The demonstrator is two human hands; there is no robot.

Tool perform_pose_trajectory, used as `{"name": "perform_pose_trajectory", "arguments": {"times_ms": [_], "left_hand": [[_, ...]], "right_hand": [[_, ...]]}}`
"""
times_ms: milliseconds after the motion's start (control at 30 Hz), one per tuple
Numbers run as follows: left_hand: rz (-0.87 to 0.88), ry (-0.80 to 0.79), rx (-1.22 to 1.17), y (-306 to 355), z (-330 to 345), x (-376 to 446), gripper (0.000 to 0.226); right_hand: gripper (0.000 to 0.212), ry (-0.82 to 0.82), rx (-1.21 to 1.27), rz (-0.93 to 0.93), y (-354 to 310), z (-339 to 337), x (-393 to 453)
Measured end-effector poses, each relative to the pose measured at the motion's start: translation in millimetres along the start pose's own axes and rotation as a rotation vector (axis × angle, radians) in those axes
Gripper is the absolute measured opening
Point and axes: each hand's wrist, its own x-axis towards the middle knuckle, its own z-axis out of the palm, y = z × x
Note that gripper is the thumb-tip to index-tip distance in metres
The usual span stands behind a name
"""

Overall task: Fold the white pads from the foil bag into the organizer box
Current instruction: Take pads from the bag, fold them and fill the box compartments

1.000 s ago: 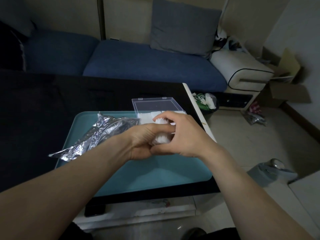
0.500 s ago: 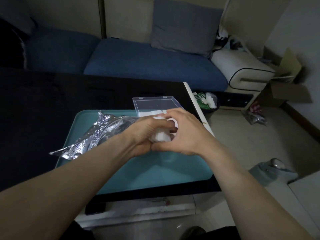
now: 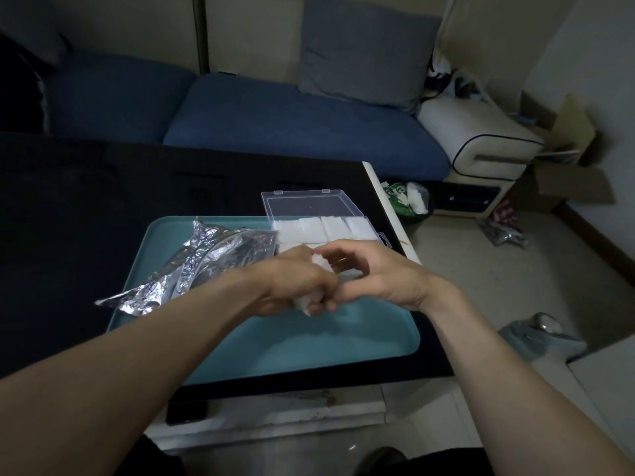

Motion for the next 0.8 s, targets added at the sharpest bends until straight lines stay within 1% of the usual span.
{"name": "perform_pose_trajectory", "arguments": {"times_ms": [67,100,167,233,300,333,367,400,467,500,533,600,633,733,800], "left_hand": [[-0.016,-0.046,0.045,1,0,-4,0.052],[-0.034,-0.054,0.060,1,-1,-5,0.055],[-0.080,-0.051,0.122,-3,-1,-4,0.079],[-0.071,-0.047,0.238,-3,1,-3,0.101],[0.009,-0.014,0.390,0,5,-2,0.110],[0.064,0.025,0.461,2,7,-1,0.110],[0.128,0.067,0.508,4,8,-1,0.107],[0.197,0.108,0.531,4,10,1,0.101],[0.341,0.187,0.616,2,9,3,0.086],[0.395,0.227,0.720,-1,5,6,0.076],[0.446,0.258,0.842,-5,1,10,0.066],[0.523,0.274,1.056,-11,-5,18,0.053],[0.534,0.267,1.146,-14,-6,21,0.053],[0.487,0.231,1.365,-18,-4,30,0.064],[0.459,0.216,1.444,-21,-3,32,0.068]], "right_hand": [[0.049,-0.015,0.034,0.000,8,-2,1],[0.045,-0.017,0.044,0.002,10,-2,1],[0.033,-0.003,0.041,-0.006,14,-1,2],[0.028,-0.001,0.002,-0.036,15,-3,1],[0.025,-0.026,0.009,-0.071,16,-12,-4],[0.024,-0.010,0.038,-0.087,15,-18,-8],[0.024,0.048,0.074,-0.100,15,-26,-10],[0.025,0.148,0.108,-0.110,15,-34,-13],[0.029,0.427,0.112,-0.115,20,-51,-14],[0.030,0.547,0.092,-0.117,25,-58,-12],[0.033,0.631,0.075,-0.110,31,-62,-10],[0.038,0.726,0.027,-0.070,45,-62,-1],[0.037,0.750,-0.026,-0.047,50,-61,4],[0.032,0.766,-0.202,0.021,56,-55,19],[0.032,0.768,-0.280,0.072,58,-52,29]]}}
